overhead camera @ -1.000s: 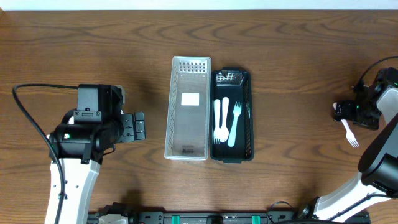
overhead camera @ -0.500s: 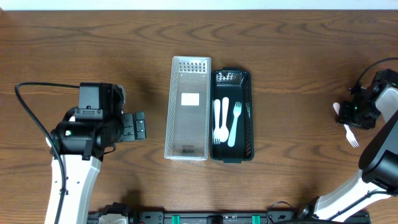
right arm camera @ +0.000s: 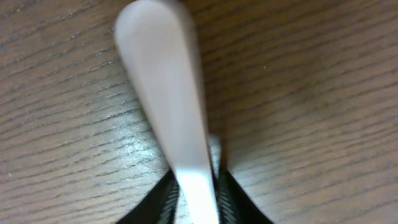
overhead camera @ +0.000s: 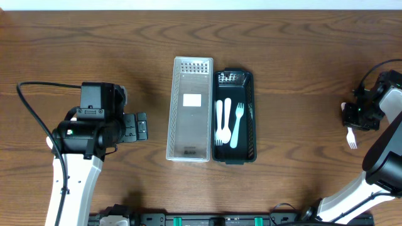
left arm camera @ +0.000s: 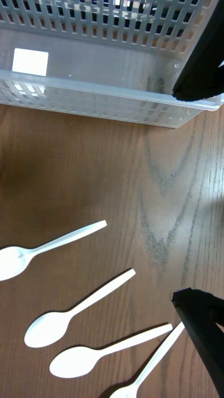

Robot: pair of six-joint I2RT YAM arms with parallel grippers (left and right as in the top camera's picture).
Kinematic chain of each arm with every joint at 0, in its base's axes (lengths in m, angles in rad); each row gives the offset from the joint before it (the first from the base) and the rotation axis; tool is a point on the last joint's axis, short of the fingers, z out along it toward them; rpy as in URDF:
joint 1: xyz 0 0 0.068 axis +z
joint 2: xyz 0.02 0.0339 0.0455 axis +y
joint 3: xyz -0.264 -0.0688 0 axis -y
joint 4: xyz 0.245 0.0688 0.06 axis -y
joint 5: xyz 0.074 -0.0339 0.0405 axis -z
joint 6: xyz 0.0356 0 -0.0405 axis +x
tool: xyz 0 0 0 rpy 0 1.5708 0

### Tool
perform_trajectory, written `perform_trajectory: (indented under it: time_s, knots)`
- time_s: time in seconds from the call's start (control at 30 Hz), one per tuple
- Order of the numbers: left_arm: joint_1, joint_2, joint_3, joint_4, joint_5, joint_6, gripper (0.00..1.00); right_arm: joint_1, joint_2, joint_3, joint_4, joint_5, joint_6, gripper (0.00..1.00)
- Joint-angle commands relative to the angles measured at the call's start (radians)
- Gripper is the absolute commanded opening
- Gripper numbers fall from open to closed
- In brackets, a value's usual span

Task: Pack container
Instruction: 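Move the right gripper to the last white fork and grasp it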

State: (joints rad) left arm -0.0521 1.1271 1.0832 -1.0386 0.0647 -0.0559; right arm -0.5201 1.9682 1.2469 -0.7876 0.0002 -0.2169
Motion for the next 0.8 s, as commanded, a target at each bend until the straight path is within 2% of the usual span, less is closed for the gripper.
perform_trajectory:
  time_s: [0.0, 0.37, 0.57, 0.77]
  knots:
    - [0.006, 0.005, 0.012, 0.0, -0.001, -0.01, 0.98, 0.022, 0.027, -0.005, -0.005, -0.009, 0.002, 0.21]
    - [0.006, 0.005, 0.012, 0.0, -0.001, -0.01, 0.99, 0.101, -0.04, -0.002, -0.003, -0.01, 0.003, 0.2]
    - [0.006, 0.005, 0.012, 0.001, -0.001, -0.01, 0.98, 0.228, -0.235, 0.019, -0.015, -0.035, 0.014, 0.19]
    - [0.006, 0.005, 0.012, 0.0, -0.001, -0.009, 0.98, 0.429, -0.488, 0.038, -0.035, -0.028, 0.046, 0.19]
